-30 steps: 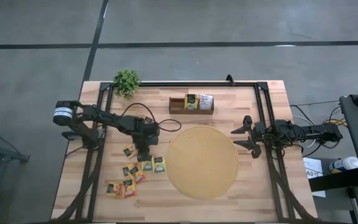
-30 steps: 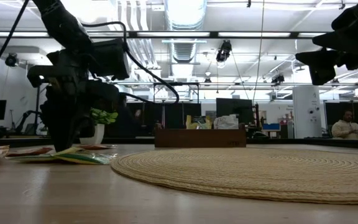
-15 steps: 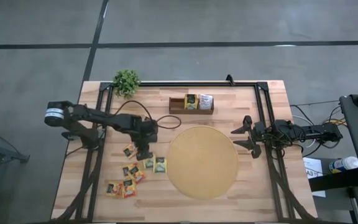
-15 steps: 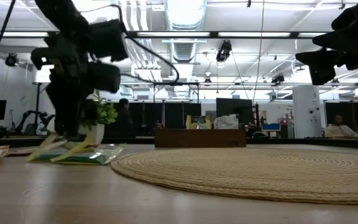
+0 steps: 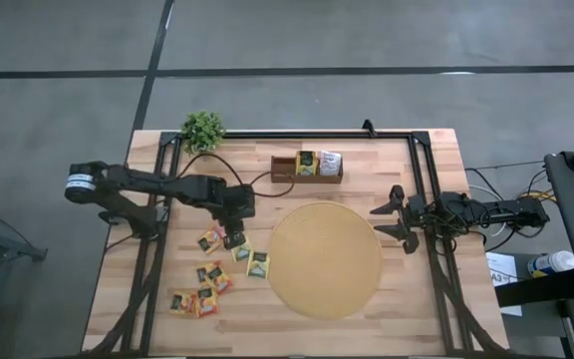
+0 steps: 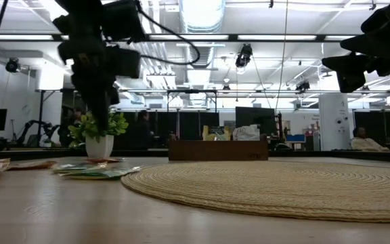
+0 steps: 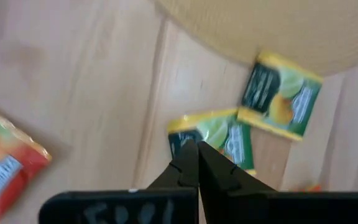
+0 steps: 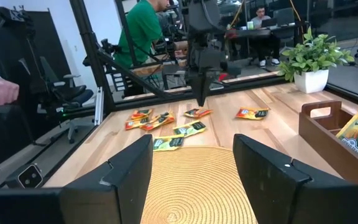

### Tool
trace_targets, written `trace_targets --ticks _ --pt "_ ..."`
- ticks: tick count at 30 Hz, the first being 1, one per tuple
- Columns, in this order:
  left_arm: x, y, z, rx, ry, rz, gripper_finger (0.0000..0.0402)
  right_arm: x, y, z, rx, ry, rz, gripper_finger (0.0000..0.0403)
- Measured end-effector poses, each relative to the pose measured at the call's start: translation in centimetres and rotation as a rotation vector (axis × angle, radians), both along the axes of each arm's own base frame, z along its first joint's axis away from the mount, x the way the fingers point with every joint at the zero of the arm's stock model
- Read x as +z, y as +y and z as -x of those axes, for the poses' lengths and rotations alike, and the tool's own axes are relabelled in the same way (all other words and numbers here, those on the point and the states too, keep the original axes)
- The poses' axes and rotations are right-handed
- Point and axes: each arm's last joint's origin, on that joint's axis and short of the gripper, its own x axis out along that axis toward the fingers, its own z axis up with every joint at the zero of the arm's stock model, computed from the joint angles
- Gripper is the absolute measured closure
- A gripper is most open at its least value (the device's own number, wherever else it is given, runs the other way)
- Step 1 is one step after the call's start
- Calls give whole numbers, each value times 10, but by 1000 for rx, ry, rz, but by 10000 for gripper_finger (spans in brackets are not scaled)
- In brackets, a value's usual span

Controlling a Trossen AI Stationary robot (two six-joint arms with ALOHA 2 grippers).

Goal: Pick & Place Tea
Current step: Put the yellow tea bag into the middle section of the wooden organizer

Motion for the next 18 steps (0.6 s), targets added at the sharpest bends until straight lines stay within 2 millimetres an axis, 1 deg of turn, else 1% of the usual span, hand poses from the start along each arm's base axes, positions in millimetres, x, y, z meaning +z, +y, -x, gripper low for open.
trace_targets --ticks 5,8,12,15,18 --pt "19 5 -11 6 -65 -19 401 0 0 0 0 0 0 181" --pt "26 6 -14 0 -91 -28 401 0 0 0 0 0 0 181" --pt "27 6 -14 -4 -93 -16 401 0 0 0 0 0 0 181" --pt "25 5 -12 9 -72 36 401 0 0 0 0 0 0 181" --pt "22 4 -11 -23 -75 72 399 0 0 0 0 0 0 181"
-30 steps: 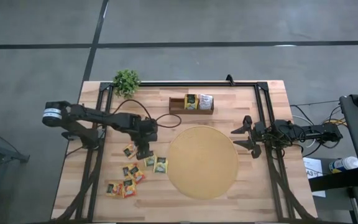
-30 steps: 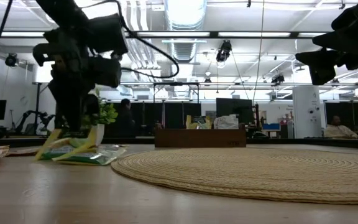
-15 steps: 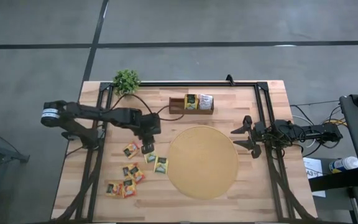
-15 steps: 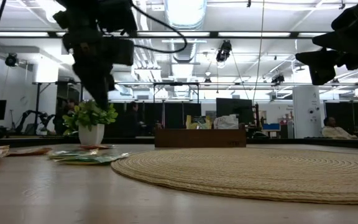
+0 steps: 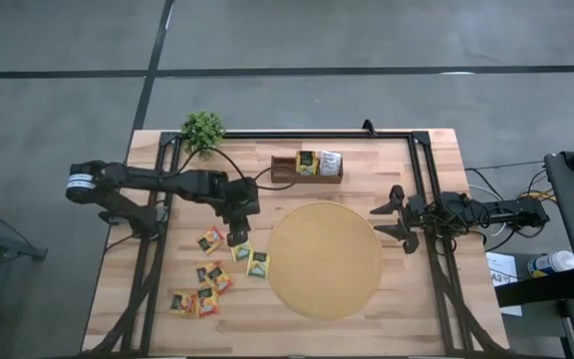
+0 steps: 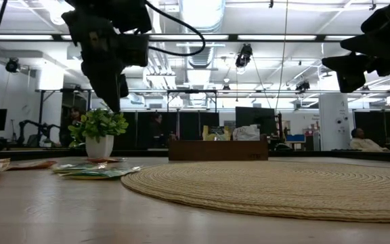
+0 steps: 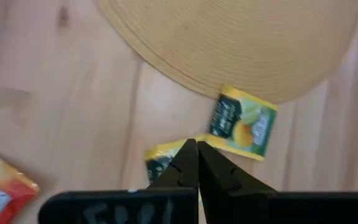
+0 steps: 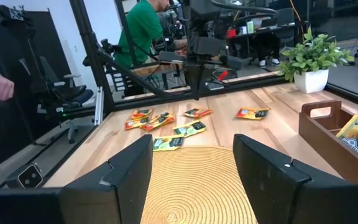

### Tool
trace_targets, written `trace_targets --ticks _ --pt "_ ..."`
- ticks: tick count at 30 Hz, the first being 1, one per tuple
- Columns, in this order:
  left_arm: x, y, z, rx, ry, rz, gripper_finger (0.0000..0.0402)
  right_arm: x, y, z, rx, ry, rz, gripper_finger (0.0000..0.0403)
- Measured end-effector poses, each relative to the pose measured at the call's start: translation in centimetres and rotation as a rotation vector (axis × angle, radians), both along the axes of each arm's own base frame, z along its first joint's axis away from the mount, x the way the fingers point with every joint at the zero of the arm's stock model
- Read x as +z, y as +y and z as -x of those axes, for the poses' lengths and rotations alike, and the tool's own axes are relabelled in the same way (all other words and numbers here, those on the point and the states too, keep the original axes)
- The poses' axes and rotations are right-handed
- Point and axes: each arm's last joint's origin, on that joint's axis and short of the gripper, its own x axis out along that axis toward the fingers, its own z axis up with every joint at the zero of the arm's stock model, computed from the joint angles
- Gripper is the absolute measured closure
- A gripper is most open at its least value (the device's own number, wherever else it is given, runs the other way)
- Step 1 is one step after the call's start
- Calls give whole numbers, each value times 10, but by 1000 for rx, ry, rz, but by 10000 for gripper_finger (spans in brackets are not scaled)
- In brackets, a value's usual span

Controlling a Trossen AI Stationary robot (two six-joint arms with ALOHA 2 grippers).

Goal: Pick & Place Tea
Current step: Put the yellow tea bag into the middle section of the wooden organizer

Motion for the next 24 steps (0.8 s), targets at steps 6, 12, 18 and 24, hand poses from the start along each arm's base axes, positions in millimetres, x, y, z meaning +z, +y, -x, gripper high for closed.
trace_targets --ticks 6,12,18,24 --pt "3 -2 -4 -70 -62 29 340 0 0 0 0 0 0 181" --pt "3 -4 -5 -86 -74 55 246 0 0 0 0 0 0 181" --pt "2 -19 -5 -165 -80 21 191 0 0 0 0 0 0 181" --pt "-14 -28 2 -104 -3 27 188 0 0 0 0 0 0 181"
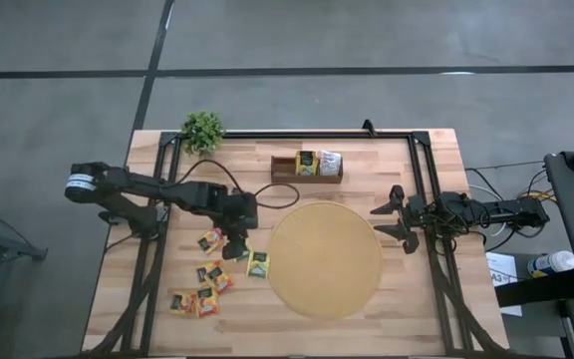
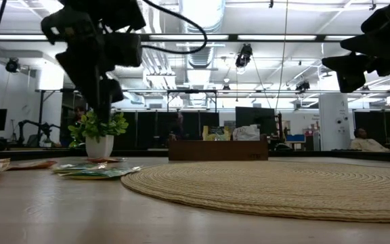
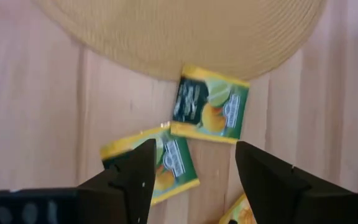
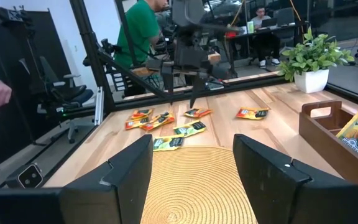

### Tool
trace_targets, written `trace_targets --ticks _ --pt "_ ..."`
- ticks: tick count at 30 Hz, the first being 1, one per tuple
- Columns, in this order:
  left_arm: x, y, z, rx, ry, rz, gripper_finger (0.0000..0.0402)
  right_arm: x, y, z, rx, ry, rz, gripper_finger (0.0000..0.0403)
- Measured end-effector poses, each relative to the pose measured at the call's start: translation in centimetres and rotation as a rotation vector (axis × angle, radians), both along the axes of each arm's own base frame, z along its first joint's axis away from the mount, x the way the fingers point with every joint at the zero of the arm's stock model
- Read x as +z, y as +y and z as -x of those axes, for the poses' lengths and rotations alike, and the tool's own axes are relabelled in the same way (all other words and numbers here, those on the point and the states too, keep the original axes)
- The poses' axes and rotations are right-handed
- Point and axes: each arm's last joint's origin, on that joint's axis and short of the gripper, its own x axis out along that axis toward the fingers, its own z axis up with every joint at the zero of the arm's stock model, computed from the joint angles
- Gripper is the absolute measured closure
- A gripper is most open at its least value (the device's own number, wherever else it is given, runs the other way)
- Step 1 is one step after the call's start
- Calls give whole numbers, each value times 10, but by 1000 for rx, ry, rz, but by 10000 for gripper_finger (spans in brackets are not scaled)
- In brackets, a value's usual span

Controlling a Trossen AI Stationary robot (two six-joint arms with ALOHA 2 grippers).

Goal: Pick & Place Tea
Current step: Put the yellow tea bag into the middle section of the wooden organizer

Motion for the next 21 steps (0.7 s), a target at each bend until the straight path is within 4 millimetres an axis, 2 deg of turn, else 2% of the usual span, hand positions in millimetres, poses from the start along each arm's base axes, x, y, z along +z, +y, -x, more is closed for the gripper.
trace_targets --ticks 14,21 --pt "-34 -10 10 102 22 43 188 0 0 0 0 0 0 181" --pt "-61 -12 19 186 34 48 189 0 0 0 0 0 0 181"
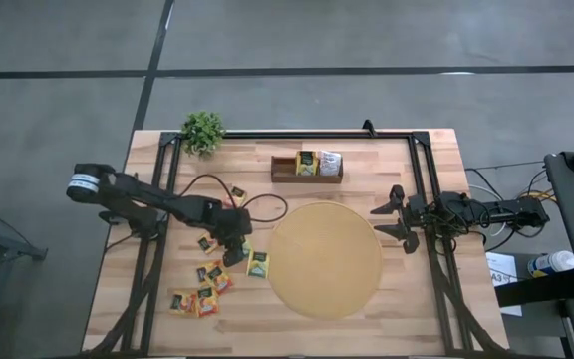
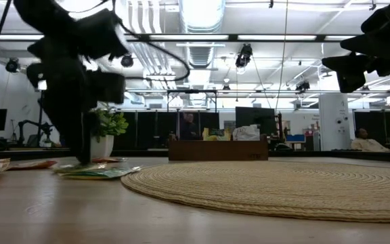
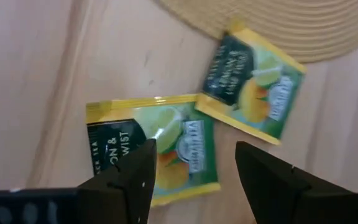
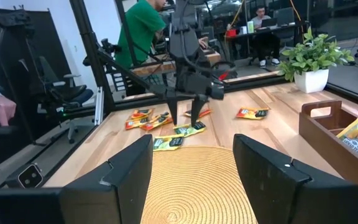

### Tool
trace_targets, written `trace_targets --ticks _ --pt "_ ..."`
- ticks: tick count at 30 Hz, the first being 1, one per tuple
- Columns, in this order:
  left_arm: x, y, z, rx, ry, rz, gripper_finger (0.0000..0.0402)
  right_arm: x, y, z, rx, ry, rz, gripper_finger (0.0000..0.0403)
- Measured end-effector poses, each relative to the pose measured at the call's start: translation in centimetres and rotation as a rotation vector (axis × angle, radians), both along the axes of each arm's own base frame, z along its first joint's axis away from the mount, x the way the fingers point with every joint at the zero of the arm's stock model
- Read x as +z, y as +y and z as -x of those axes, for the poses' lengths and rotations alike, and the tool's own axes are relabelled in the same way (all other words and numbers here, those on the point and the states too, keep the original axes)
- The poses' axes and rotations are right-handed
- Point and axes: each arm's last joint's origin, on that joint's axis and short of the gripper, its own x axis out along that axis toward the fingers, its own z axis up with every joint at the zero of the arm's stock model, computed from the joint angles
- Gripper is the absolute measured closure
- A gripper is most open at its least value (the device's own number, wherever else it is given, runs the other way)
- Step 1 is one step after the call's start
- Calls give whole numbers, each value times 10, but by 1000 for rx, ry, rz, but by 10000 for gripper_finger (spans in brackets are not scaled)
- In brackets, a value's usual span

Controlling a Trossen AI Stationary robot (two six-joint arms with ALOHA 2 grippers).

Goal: Pick & Place Tea
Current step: Put the yellow tea bag into the middle section of the wooden organizer

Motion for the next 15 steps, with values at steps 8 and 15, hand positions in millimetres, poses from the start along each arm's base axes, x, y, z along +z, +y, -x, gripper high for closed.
trace_targets --ticks 8,15 --pt "-38 1 -5 43 45 -32 191 0 0 0 0 0 0 181" --pt "-51 0 -18 -13 70 -69 231 0 0 0 0 0 0 181"
